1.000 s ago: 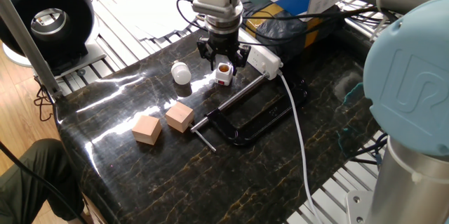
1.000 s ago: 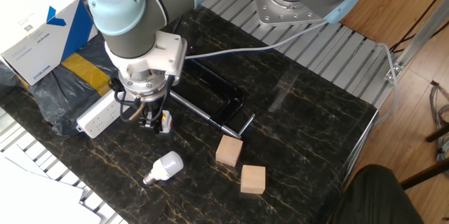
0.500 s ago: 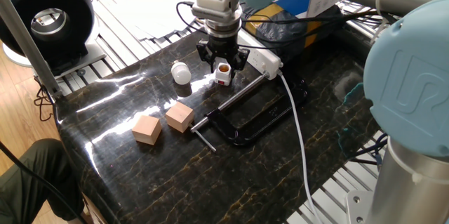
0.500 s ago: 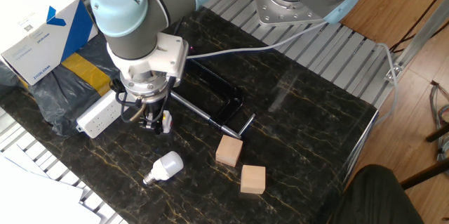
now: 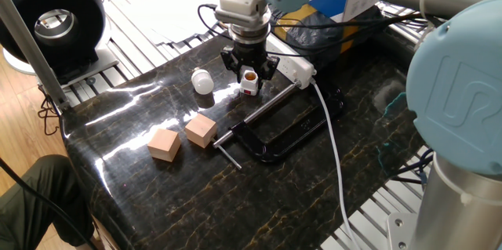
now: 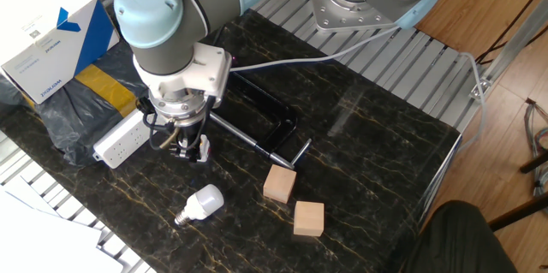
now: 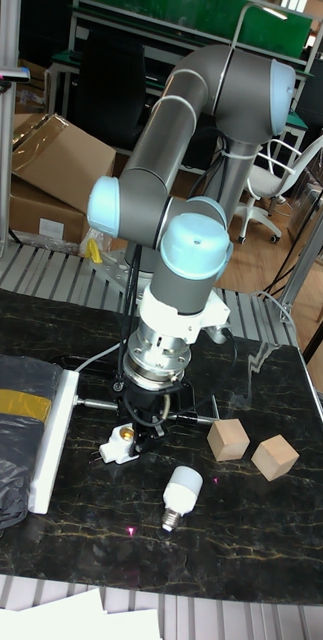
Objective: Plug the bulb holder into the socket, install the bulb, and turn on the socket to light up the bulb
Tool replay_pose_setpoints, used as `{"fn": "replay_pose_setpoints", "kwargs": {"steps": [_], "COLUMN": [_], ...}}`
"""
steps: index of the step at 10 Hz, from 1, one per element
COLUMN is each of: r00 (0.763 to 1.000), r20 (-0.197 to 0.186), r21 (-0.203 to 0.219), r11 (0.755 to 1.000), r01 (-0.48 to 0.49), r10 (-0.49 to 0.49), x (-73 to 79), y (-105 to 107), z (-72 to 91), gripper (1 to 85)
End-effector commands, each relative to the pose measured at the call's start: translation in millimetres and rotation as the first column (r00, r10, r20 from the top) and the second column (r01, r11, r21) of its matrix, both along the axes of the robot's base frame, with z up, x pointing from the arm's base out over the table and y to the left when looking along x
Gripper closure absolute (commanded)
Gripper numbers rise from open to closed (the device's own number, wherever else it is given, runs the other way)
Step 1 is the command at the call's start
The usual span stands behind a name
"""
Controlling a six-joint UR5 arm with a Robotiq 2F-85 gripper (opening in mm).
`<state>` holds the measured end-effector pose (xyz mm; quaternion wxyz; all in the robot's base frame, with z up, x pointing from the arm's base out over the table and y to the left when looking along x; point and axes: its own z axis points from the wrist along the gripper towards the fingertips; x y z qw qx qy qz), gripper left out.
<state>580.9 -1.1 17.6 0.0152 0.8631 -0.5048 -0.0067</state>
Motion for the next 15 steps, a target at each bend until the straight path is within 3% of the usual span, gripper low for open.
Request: {"fn": "replay_pose_setpoints", "kwargs": {"steps": [1,4,5,6,7,8,11,12,13,15], "r00": [1.0,0.998,0.995,0.987,0.97,0.95,0.913,0.906,0.907,0.891], "r20": [-0.003,-0.009,0.002,0.015,0.034,0.021,0.053,0.064,0.089,0.08], "r21": [0.011,0.008,0.008,-0.022,-0.012,0.017,0.004,-0.005,0.014,0.024], "r11": [1.0,0.998,0.995,0.987,0.97,0.951,0.914,0.908,0.911,0.895], "r01": [0.019,0.062,0.102,0.161,0.242,0.31,0.405,0.419,0.412,0.446], "r10": [-0.019,-0.062,-0.102,-0.161,-0.241,-0.31,-0.405,-0.418,-0.412,-0.446], "x": [-0.9,-2.0,1.0,2.8,7.9,7.5,17.6,22.3,32.6,31.9], "y": [1,0,-2,-14,-20,-18,-24,-25,-21,-17], "z": [2.5,8.5,16.1,25.2,33.1,36.7,39.4,41.3,41.9,40.3], "gripper": [42.0,57.0,66.0,76.7,84.7,84.7,84.7,84.7,84.7,84.7]}}
